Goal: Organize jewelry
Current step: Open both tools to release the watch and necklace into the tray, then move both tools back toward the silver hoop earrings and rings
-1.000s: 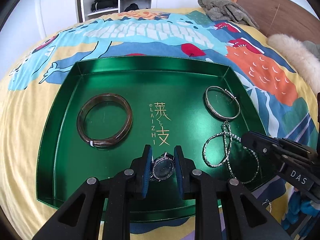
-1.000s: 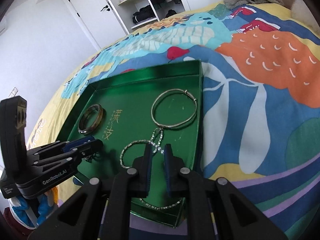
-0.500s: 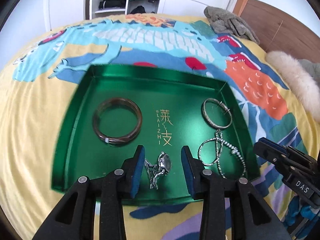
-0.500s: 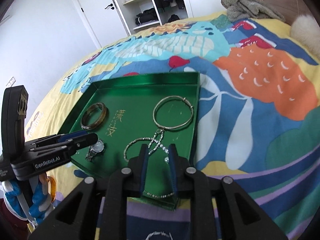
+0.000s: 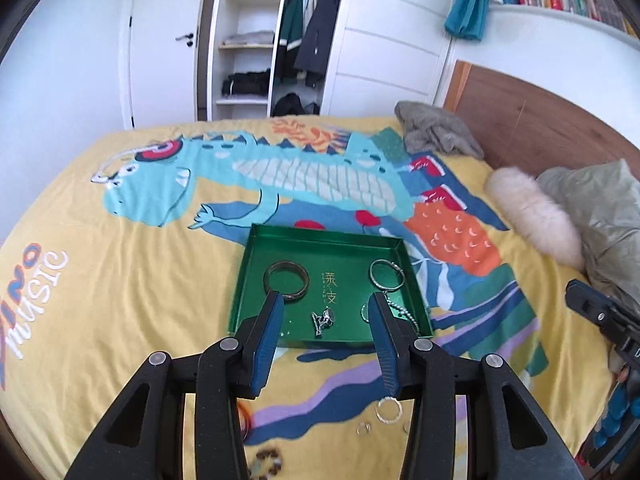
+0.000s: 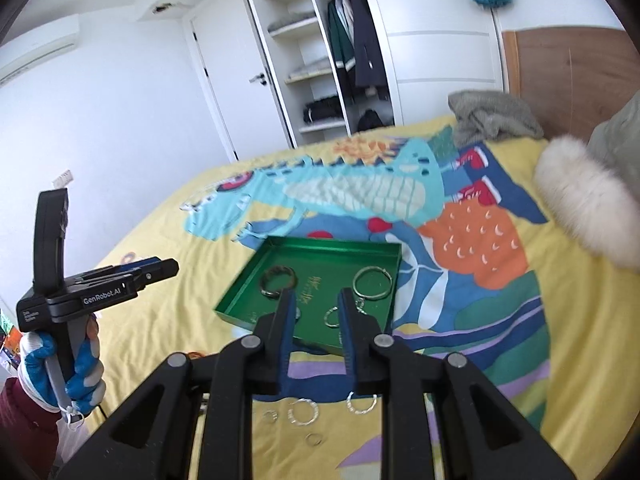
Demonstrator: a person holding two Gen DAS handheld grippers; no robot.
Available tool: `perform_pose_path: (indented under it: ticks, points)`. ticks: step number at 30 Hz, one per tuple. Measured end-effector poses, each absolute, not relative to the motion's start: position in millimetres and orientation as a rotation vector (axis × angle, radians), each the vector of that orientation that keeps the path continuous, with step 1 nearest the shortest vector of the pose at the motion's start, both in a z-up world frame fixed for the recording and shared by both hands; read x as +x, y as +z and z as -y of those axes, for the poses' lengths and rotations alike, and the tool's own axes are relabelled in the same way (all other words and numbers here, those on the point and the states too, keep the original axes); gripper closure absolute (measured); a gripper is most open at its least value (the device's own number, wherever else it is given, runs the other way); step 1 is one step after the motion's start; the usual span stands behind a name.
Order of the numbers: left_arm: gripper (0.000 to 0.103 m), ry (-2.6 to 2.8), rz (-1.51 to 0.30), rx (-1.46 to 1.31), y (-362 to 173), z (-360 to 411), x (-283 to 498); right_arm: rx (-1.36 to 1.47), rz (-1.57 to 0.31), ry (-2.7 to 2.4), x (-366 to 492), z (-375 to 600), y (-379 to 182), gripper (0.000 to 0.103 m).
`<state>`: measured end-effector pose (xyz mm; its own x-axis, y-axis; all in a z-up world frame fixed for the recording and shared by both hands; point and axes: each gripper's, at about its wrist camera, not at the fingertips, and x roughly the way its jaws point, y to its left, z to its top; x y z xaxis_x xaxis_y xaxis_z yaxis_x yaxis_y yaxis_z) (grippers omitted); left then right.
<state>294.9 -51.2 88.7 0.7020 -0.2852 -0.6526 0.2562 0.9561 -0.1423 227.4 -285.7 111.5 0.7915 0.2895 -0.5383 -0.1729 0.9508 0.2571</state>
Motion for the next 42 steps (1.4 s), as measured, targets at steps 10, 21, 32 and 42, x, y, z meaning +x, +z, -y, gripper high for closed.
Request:
perform_pose_path:
  ticks: [10, 21, 32, 42]
  points:
    - [0.056, -0.276, -0.649, 0.027, 134, 30, 176, 0.171, -0.470, 0.278, 107, 264, 184, 0.077]
    - [0.056, -0.282, -0.581, 0.062, 147, 25, 93, 0.169, -0.414, 0.290, 17, 263, 200, 0.077]
    - [0.056, -0.265, -0.557, 0.072, 138, 19, 69, 0.170, -0.398, 0.286, -11, 270, 200, 0.077]
    - [0.056, -0.279, -0.642, 0.080, 97, 25, 91, 0.162, -0.472, 0.301, 12, 269, 173, 0.077]
